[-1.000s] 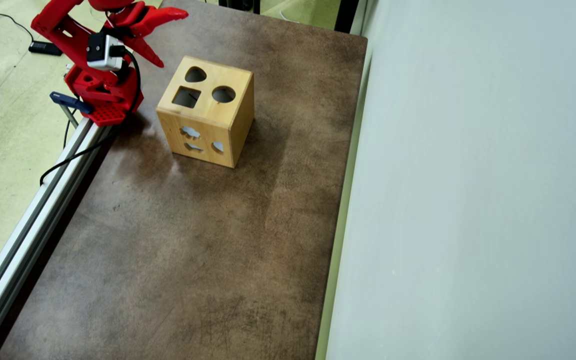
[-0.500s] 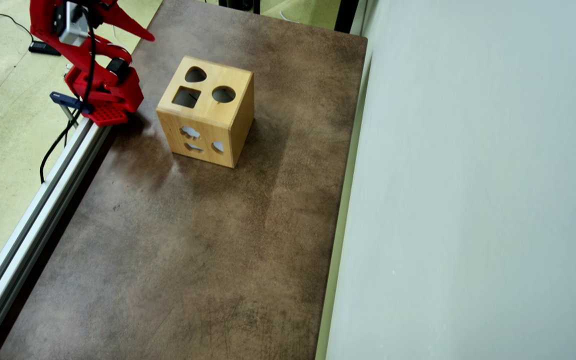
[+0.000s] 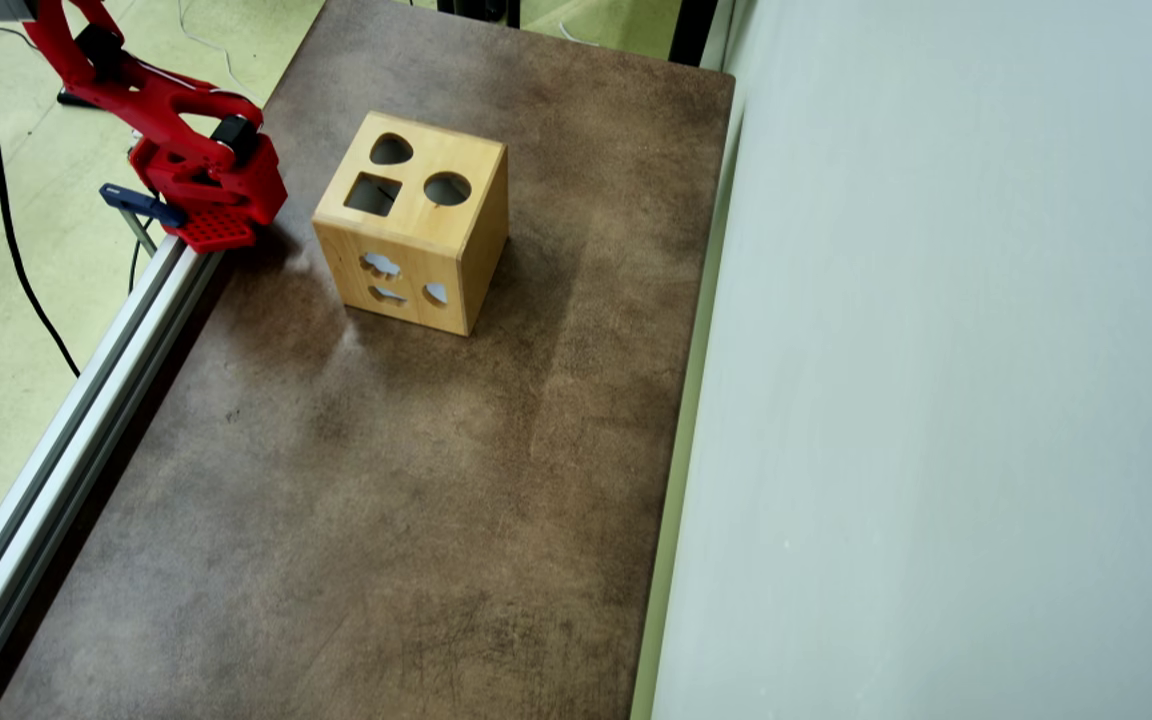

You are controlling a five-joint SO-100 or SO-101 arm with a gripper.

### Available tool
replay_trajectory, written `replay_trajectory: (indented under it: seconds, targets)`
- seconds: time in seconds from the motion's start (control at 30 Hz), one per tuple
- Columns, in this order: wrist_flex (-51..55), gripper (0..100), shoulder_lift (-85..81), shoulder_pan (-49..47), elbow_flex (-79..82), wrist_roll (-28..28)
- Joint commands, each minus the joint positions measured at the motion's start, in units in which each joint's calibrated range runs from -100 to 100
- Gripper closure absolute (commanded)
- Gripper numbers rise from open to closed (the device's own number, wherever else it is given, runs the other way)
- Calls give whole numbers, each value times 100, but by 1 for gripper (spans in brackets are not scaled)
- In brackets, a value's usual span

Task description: Pick and place the red cube on the square hole

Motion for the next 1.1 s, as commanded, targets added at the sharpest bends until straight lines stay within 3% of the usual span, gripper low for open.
replay_trajectory:
  seconds: [0.0,0.37,1.07]
  targets:
    - [1,20,-88,21,-3,-5]
    - [17,24,-249,-9,-3,24]
    - [1,76,-725,35,-3,34]
